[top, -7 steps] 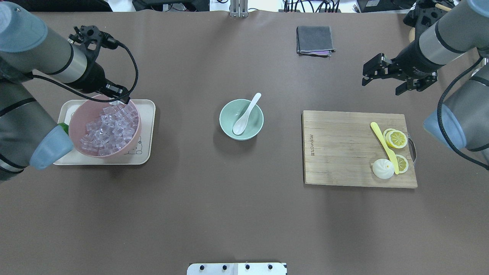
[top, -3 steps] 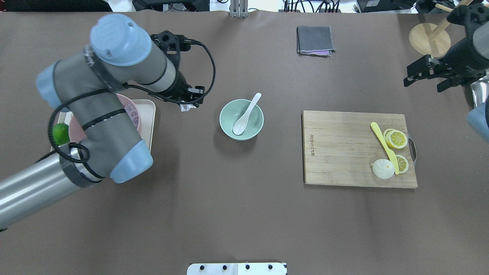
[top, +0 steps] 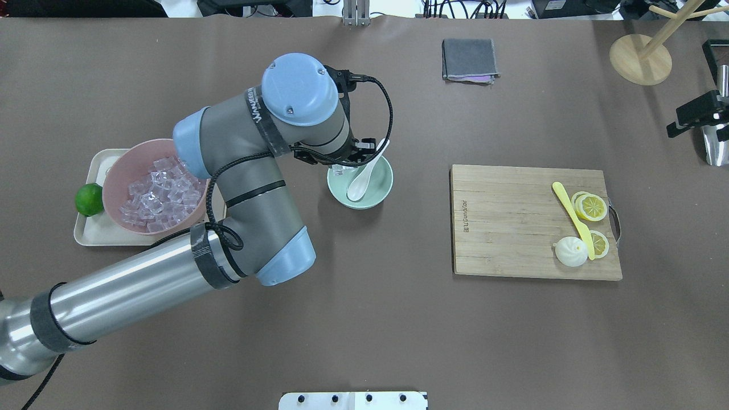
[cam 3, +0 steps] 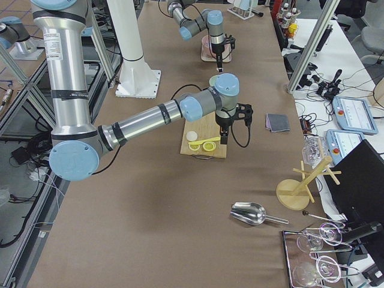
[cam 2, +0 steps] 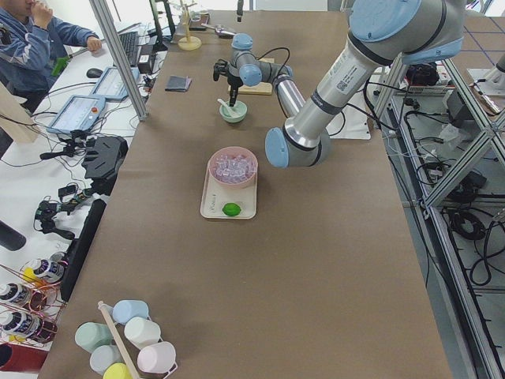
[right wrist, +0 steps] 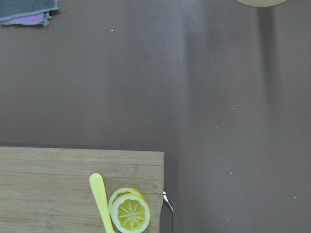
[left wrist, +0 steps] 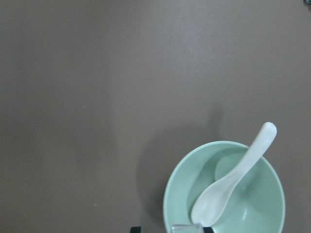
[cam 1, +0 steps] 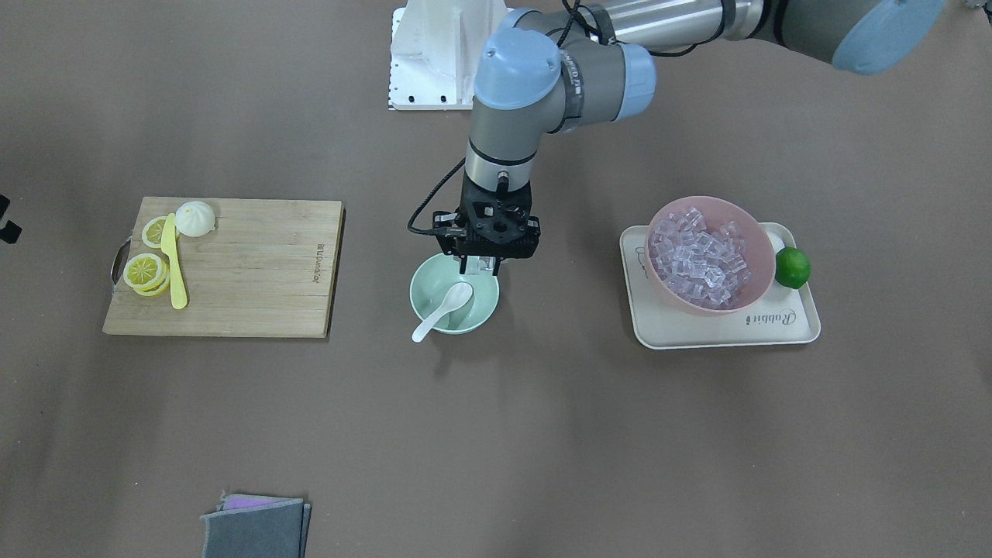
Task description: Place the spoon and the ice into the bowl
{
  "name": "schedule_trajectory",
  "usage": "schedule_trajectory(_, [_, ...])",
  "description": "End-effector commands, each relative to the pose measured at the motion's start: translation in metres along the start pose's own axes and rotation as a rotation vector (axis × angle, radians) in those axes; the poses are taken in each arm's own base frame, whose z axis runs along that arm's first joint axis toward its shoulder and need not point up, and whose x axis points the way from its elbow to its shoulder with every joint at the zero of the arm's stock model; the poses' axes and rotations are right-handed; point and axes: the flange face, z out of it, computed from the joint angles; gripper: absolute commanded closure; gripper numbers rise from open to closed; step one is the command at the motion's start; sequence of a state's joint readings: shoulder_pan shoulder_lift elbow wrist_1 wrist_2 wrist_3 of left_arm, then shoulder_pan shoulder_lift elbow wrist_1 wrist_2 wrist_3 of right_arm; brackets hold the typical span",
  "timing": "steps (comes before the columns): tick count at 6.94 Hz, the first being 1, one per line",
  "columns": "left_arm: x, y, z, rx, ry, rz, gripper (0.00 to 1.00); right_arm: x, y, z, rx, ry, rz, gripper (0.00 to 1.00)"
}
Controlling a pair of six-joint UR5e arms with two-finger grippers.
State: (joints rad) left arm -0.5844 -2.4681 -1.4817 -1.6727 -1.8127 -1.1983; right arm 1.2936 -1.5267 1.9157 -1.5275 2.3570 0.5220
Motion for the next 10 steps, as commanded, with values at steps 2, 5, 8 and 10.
schedule_trajectory(2, [0.014, -0.002, 0.007, 0.02, 0.001, -0.001, 0.02, 0.021, 0.009, -0.003, -0.003, 0.005, -0.013, 0.0])
schedule_trajectory(5, [-0.051, -0.038, -0.032, 0.006, 0.025, 0.033, 0.02, 0.024, 0.006, -0.003, -0.001, 0.007, -0.008, 0.0])
schedule_trajectory(8, [-0.277, -0.061, -0.119, -0.055, -0.023, 0.3, 0.02, 0.044, 0.003, -0.017, 0.022, 0.016, -0.018, 0.0])
schedule_trajectory(10, [-0.444, -0.05, -0.147, -0.101, -0.091, 0.383, 0.02, 0.078, 0.004, -0.028, -0.005, 0.044, -0.089, 0.0])
